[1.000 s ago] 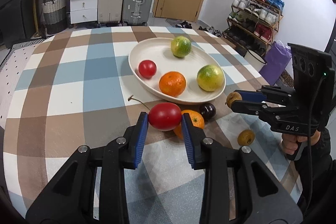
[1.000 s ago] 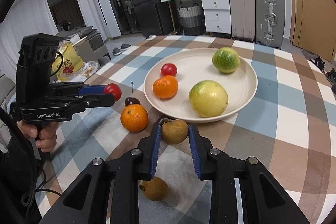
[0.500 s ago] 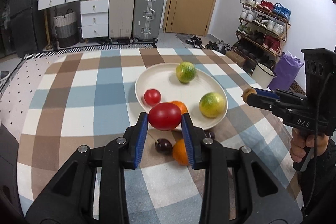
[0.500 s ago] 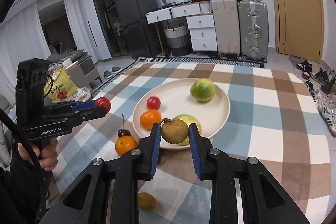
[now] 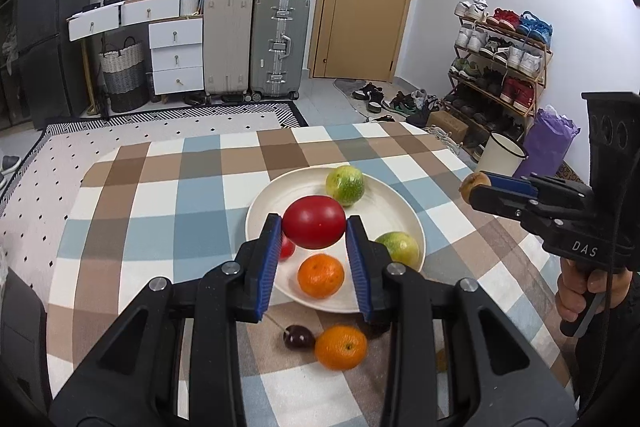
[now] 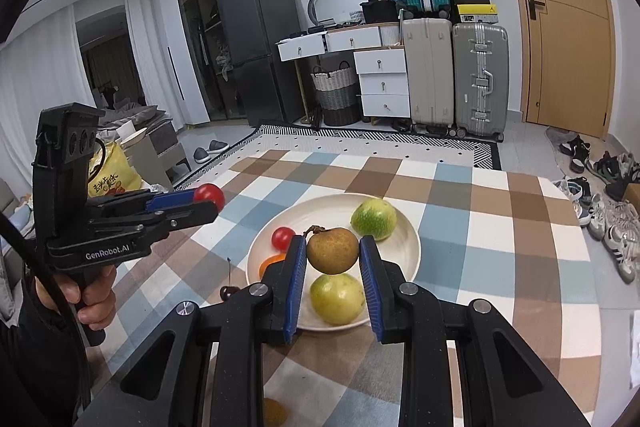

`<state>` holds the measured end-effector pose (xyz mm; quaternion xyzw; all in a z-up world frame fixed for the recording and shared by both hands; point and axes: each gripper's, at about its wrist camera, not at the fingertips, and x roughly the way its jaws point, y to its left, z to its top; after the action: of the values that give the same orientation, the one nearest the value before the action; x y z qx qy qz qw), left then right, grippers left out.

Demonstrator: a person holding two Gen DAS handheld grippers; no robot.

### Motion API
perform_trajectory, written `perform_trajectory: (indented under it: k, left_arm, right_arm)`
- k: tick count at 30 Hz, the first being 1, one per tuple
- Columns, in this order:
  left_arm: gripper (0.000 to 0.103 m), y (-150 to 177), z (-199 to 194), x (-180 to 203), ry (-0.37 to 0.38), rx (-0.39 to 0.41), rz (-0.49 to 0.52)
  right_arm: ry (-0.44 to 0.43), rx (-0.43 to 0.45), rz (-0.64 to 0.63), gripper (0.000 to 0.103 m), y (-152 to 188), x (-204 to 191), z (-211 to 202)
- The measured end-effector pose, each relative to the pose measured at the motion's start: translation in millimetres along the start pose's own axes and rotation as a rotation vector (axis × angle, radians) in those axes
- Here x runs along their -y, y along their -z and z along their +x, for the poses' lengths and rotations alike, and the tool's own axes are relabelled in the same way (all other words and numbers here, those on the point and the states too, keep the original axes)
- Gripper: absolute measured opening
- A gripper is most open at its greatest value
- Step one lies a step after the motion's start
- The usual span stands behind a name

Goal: Organize fruits
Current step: 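Carry the tomato and kiwi over the plate and open both tools to release them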

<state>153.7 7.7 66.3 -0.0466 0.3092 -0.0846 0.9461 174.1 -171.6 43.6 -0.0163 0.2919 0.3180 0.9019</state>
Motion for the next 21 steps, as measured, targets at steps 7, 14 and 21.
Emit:
perform_trajectory:
  k: [7, 14, 21]
  left_arm:
    - [0.030, -13.0, 20.6, 5.1, 0.004, -0.003, 0.003]
    - [0.030, -18.4, 53.4, 6.6, -0.012, -0.018, 0.009]
    - [0.030, -18.4, 87.2, 9.2, -0.023, -0.046, 0.032]
  right_arm:
    - [-0.006, 0.007, -0.001, 0.027, -16.7, 1.2, 8.5]
    - [-0.002, -0.013, 0.003, 0.027, -22.8, 6.0, 31.4]
    - [-0.020, -0.035, 0.029, 0.027, -26.9, 12.9, 53.3]
